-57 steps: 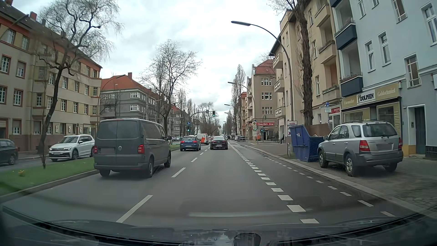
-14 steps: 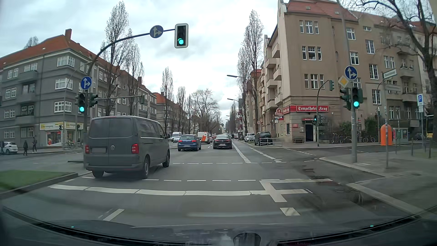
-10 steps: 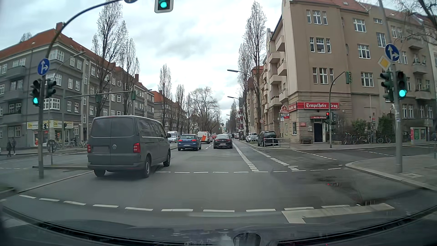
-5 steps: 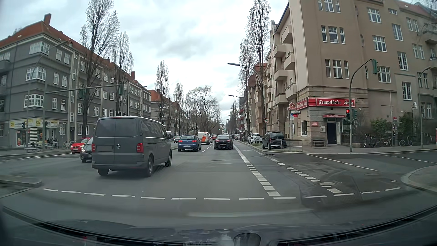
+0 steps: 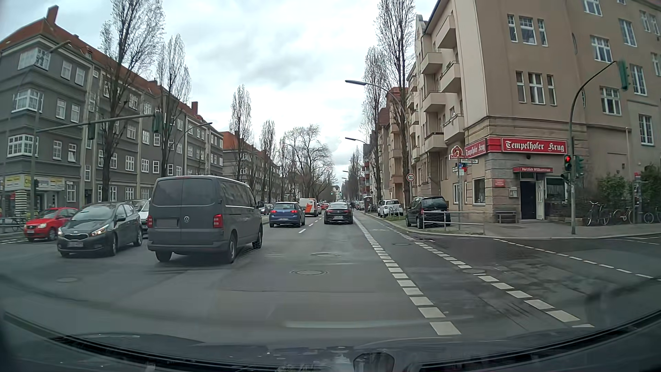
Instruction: Follow the waypoints while adhering to traffic rules and regulations
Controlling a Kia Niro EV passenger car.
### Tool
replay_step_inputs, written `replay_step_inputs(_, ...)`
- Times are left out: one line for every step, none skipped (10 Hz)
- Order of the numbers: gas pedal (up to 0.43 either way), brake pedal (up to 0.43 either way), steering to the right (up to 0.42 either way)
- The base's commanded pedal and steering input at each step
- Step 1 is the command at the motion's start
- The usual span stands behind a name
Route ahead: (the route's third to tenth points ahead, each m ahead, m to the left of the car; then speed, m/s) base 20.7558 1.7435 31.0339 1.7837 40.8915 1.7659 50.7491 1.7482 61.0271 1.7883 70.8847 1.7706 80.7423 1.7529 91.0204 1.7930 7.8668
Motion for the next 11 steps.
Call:
replay_step_inputs(0.008, 0.012, -0.002)
replay_step_inputs(0.028, 0.012, -0.003)
replay_step_inputs(0.047, 0.012, -0.003)
replay_step_inputs(0.067, 0.012, -0.003)
replay_step_inputs(0.067, 0.012, -0.003)
replay_step_inputs(0.059, 0.012, -0.002)
replay_step_inputs(0.059, 0.012, -0.003)
replay_step_inputs(0.059, 0.012, -0.002)
replay_step_inputs(0.059, 0.012, -0.002)
replay_step_inputs(0.059, 0.012, -0.003)
replay_step_inputs(0.079, 0.012, -0.003)
